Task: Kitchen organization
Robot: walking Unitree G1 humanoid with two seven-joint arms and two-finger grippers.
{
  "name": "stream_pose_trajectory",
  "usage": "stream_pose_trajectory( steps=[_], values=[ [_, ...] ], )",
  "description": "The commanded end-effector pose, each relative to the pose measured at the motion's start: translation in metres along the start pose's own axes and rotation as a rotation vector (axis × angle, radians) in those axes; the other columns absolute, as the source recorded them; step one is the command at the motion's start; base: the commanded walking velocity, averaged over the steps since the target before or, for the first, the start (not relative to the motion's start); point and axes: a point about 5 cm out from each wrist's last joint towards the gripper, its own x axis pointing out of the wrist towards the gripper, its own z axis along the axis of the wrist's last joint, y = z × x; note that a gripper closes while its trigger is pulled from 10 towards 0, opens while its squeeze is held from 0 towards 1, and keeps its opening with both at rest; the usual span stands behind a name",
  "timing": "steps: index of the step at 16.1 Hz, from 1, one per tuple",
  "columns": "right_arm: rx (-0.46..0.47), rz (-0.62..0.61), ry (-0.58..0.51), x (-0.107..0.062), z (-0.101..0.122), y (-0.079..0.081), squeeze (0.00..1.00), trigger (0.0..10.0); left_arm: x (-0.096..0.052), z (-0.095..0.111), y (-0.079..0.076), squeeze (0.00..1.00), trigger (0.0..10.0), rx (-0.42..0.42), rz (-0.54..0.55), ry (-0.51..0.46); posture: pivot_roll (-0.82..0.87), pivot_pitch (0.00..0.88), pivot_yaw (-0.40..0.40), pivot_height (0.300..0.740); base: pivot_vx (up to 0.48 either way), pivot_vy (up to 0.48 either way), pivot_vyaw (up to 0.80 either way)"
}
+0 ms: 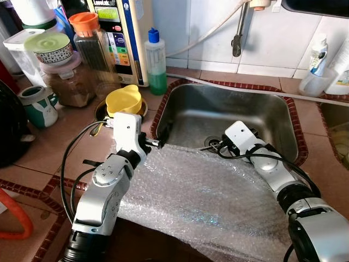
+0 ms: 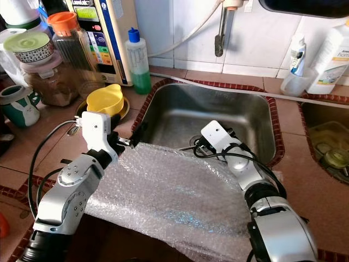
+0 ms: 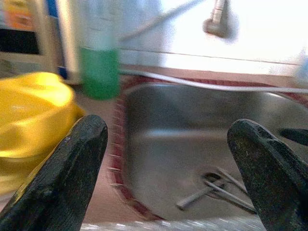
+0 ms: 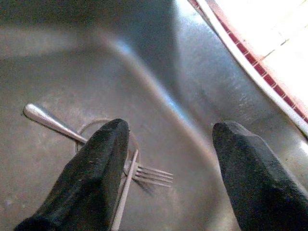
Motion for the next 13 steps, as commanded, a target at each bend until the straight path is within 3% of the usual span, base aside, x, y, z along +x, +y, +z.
stream_pose_trajectory(
  steps=[1, 4, 7, 13],
  values=[
    [0.023, -0.005, -0.03, 0.002, 0.006, 0.002, 1.0, 10.0, 0.001, 0.008, 0.015, 1.0, 10.0, 0.038, 0.114, -0.044, 0.09, 0.048, 0.061, 0.74, 0.0, 0.0, 0.0],
    [0.084, -0.03, -0.129, 0.001, 0.018, 0.0, 1.0, 10.0, -0.002, 0.017, 0.046, 1.0, 10.0, 0.056, 0.312, -0.094, 0.09, 0.048, 0.061, 0.74, 0.0, 0.0, 0.0],
    [0.155, -0.006, -0.273, -0.004, 0.034, 0.011, 1.0, 10.0, -0.006, 0.02, 0.07, 1.0, 10.0, 0.039, 0.477, -0.106, 0.08, 0.05, 0.069, 0.74, 0.0, 0.0, 0.0],
    [0.211, -0.02, -0.377, -0.027, 0.042, 0.025, 1.0, 10.0, -0.01, 0.01, 0.085, 1.0, 10.0, -0.009, 0.603, -0.071, 0.06, 0.049, 0.077, 0.74, 0.0, 0.0, 0.0]
  ],
)
